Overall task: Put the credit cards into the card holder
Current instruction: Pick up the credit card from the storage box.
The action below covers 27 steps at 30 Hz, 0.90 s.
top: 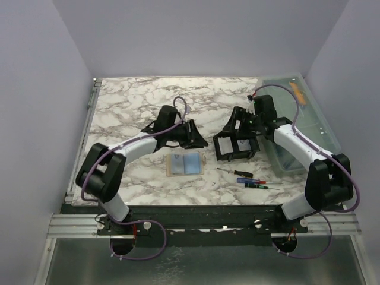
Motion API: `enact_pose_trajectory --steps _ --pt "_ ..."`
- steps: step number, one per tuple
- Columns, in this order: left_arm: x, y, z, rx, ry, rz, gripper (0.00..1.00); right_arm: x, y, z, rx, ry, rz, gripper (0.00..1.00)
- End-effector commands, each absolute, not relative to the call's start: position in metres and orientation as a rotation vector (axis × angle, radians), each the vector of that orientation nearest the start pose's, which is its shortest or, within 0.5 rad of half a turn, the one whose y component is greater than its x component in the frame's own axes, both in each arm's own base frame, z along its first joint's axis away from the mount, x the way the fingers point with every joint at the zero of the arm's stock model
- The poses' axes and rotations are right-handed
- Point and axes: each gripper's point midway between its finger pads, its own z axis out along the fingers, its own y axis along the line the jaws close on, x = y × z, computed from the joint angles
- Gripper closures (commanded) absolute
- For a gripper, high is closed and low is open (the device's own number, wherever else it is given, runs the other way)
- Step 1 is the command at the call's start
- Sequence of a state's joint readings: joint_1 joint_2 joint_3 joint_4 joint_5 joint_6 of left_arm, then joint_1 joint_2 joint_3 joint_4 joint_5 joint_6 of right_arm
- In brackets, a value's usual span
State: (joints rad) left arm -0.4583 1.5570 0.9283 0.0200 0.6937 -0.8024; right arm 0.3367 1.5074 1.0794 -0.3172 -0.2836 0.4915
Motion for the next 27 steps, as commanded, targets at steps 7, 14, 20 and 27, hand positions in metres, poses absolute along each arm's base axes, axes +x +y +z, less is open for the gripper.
enact_pose_trajectory --steps 7,14,20,27 --pt "0.322 -0.368 0.127 -0.013 2.396 -1.484 0.61 0.327 0.172 0.079 0.054 2.581 0.821 0.1" --pt "0.329 -0.361 0.083 -0.11 2.475 -1.366 0.65 0.327 0.18 0.062 0.041 2.593 0.885 0.09" --pt "0.331 -0.362 0.052 -0.119 2.534 -1.317 0.69 0.326 0.188 0.057 0.031 2.599 0.952 0.09" --pt "0.33 -0.367 0.043 -0.11 2.554 -1.32 0.69 0.325 0.198 0.073 0.017 2.553 1.051 0.16"
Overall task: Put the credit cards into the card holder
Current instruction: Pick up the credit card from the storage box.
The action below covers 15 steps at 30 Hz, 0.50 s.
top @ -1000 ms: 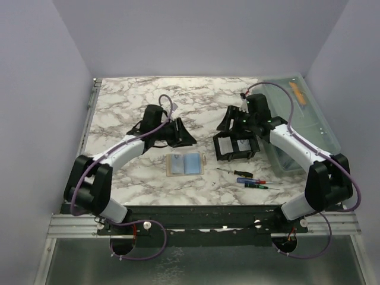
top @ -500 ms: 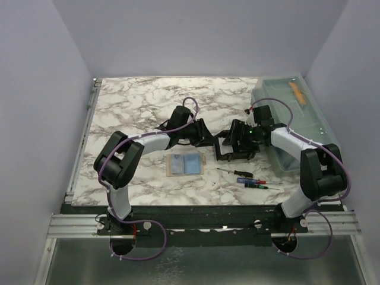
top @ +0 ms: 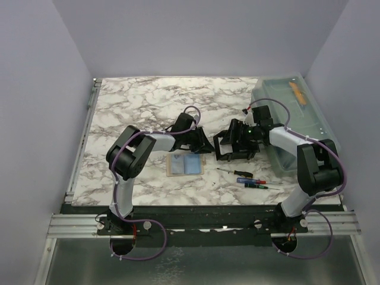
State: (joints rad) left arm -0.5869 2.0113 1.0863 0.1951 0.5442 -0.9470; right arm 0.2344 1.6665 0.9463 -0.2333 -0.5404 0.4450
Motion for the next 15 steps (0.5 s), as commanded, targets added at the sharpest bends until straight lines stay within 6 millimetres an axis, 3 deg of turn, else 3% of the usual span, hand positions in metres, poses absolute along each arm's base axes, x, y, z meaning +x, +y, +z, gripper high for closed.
enact_pose_trajectory --steps 1,15 --pt "0.33 -0.367 0.043 -0.11 2.554 -1.322 0.69 0.324 0.198 0.074 0.018 2.55 1.053 0.17" --pt "0.331 -0.373 0.045 -0.088 2.551 -1.336 0.69 0.321 0.197 0.087 0.014 2.521 1.058 0.52"
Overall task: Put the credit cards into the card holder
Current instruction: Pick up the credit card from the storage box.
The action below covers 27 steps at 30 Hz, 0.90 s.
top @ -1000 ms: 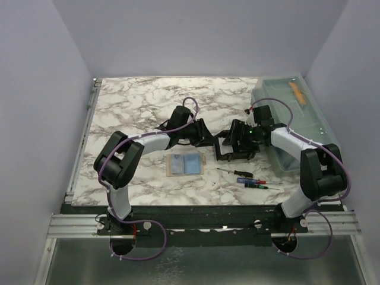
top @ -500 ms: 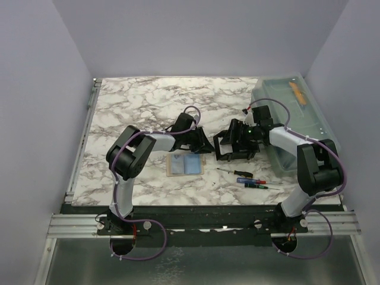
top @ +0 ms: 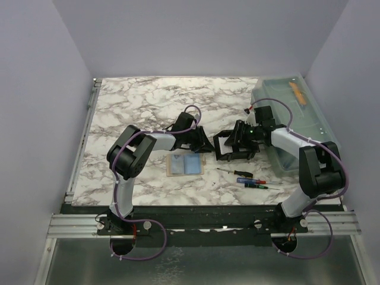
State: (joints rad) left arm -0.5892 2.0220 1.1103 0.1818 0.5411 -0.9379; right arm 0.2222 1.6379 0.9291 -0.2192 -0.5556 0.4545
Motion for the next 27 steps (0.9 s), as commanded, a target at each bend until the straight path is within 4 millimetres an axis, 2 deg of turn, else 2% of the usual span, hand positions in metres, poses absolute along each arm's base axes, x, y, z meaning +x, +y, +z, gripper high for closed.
enact_pose_trajectory --steps 1,14,27 --pt "0.331 -0.373 0.044 -0.088 2.551 -1.336 0.69 0.321 0.197 0.088 0.013 2.518 1.058 0.53" --pt "0.33 -0.374 0.047 -0.08 2.544 -1.338 0.69 0.316 0.2 0.096 -0.001 2.493 1.098 0.71" --pt "0.329 -0.374 0.047 -0.075 2.54 -1.338 0.69 0.315 0.201 0.103 -0.017 2.471 1.108 0.98"
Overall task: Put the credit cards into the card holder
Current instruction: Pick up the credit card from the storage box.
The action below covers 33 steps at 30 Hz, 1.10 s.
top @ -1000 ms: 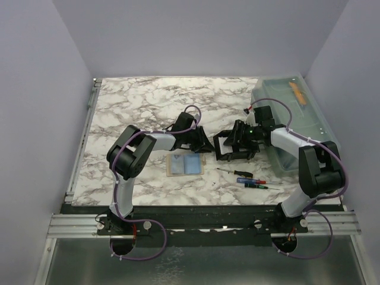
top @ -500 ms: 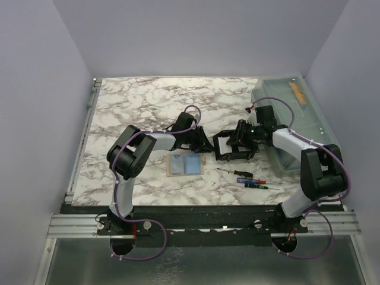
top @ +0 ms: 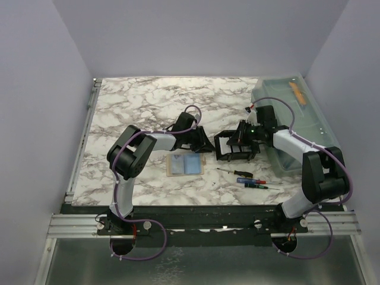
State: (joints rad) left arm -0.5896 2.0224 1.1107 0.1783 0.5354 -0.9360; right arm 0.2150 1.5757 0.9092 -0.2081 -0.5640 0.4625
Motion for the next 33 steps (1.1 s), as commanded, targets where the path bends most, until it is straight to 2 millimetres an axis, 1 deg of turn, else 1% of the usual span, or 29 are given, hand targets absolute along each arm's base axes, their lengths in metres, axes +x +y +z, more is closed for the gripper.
enact_pose_trajectory --steps 1,5,7,10,13,15,17,19,21,23,26,29,33 --pt "0.329 -0.374 0.047 -0.074 2.54 -1.337 0.69 0.315 0.201 0.104 -0.018 2.468 1.109 0.99" --pt "0.328 -0.374 0.046 -0.074 2.542 -1.336 0.69 0.316 0.2 0.102 -0.015 2.476 1.092 1.0" --pt "0.328 -0.373 0.047 -0.074 2.542 -1.337 0.69 0.318 0.195 0.1 -0.012 2.483 1.045 1.0" --pt "0.327 -0.373 0.047 -0.072 2.543 -1.339 0.69 0.323 0.185 0.099 -0.002 2.495 0.945 0.91" --pt "0.326 -0.373 0.047 -0.067 2.542 -1.339 0.69 0.326 0.173 0.092 0.017 2.52 0.831 0.7" --pt "0.326 -0.373 0.047 -0.068 2.542 -1.34 0.69 0.326 0.171 0.085 0.023 2.542 0.817 0.56" --pt "0.326 -0.373 0.047 -0.067 2.542 -1.341 0.69 0.325 0.175 0.08 0.027 2.556 0.85 0.42" --pt "0.326 -0.373 0.047 -0.068 2.544 -1.342 0.69 0.325 0.181 0.076 0.038 2.551 0.903 0.32" --pt "0.326 -0.374 0.047 -0.067 2.544 -1.346 0.69 0.325 0.185 0.07 0.055 2.557 0.935 0.25" --pt "0.326 -0.374 0.047 -0.065 2.542 -1.349 0.69 0.326 0.191 0.067 0.05 2.547 0.988 0.21" --pt "0.327 -0.375 0.047 -0.063 2.543 -1.352 0.69 0.325 0.199 0.065 0.038 2.54 1.062 0.17" --pt "0.328 -0.376 0.047 -0.064 2.545 -1.358 0.69 0.322 0.204 0.066 0.024 2.535 1.122 0.16" --pt "0.329 -0.377 0.047 -0.062 2.542 -1.359 0.69 0.321 0.207 0.08 -0.002 2.502 1.156 0.18"
